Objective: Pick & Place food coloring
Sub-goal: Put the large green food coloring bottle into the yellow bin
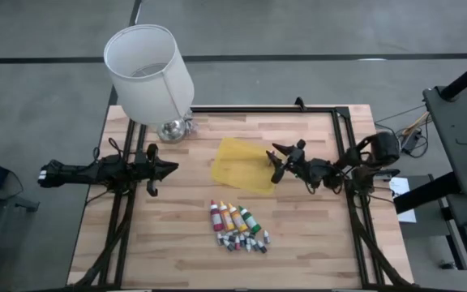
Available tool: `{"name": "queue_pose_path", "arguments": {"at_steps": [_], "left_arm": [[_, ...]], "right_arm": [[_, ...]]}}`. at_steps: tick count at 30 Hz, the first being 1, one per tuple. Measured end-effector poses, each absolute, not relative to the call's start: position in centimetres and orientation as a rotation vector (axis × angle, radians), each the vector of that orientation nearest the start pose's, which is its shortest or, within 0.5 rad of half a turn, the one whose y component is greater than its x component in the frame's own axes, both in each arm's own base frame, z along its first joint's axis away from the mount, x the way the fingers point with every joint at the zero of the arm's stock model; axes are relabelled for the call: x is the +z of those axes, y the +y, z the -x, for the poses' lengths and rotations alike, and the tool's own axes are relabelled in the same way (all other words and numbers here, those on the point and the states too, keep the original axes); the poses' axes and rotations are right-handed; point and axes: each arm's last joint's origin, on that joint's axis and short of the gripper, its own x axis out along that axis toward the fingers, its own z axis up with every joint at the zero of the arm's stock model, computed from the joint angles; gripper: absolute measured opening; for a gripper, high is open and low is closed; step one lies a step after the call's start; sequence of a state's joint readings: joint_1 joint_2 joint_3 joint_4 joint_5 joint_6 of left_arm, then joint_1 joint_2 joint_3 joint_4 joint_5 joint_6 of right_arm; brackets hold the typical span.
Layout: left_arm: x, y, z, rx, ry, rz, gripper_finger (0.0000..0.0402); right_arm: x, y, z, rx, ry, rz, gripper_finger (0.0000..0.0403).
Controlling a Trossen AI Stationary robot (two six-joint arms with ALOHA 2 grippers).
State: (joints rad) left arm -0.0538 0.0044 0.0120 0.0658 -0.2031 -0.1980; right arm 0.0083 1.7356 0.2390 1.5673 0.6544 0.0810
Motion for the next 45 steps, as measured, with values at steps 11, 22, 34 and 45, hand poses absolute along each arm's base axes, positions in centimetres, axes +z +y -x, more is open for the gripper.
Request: {"name": "queue_pose_path", "arguments": {"at_steps": [11, 22, 34, 45], "left_arm": [[17.4, 0.1, -9.7, 0.142, -0.088, 0.207, 0.0000], [17.4, 0.1, -9.7, 0.141, -0.088, 0.207, 0.0000], [17.4, 0.1, -9.7, 0.142, -0.087, 0.207, 0.0000], [17.4, 0.1, -9.7, 0.142, -0.088, 0.207, 0.0000]], "right_arm": [[17.0, 2.4, -23.6, -0.470, -0.103, -0.201, 0.0185], [22.6, 5.5, -25.0, -0.370, 0.079, -0.178, 0.0183], [27.2, 6.5, -28.1, -0.374, 0.257, -0.286, 0.0186], [28.3, 8.0, -32.1, -0.386, 0.473, -0.490, 0.0188]]}}
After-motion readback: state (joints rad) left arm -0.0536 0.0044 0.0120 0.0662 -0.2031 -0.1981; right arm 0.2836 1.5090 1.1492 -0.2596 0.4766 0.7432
